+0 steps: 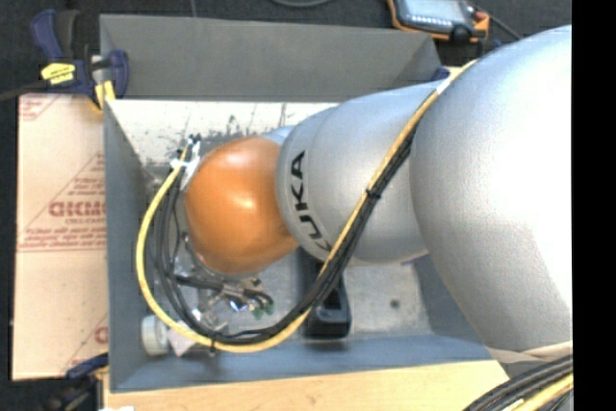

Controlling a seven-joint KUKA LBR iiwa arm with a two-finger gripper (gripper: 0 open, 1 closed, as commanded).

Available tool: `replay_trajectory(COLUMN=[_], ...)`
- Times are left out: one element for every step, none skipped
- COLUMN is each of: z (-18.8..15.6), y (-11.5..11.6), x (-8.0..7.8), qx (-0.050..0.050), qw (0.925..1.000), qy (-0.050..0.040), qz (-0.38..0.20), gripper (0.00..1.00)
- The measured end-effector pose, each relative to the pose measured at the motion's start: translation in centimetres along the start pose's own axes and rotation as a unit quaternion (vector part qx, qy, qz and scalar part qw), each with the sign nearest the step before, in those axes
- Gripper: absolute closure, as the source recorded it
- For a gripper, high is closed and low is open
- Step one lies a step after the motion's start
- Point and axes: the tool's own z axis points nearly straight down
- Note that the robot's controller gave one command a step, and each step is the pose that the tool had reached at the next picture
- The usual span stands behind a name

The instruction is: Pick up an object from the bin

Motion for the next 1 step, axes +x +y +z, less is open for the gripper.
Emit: replay_trajectory(z=[4.64], y=[0.18], x=[0.06], qx=[0.002], qw=[0.9959], qy=[-0.0063], qz=[-0.090], gripper=[0.00])
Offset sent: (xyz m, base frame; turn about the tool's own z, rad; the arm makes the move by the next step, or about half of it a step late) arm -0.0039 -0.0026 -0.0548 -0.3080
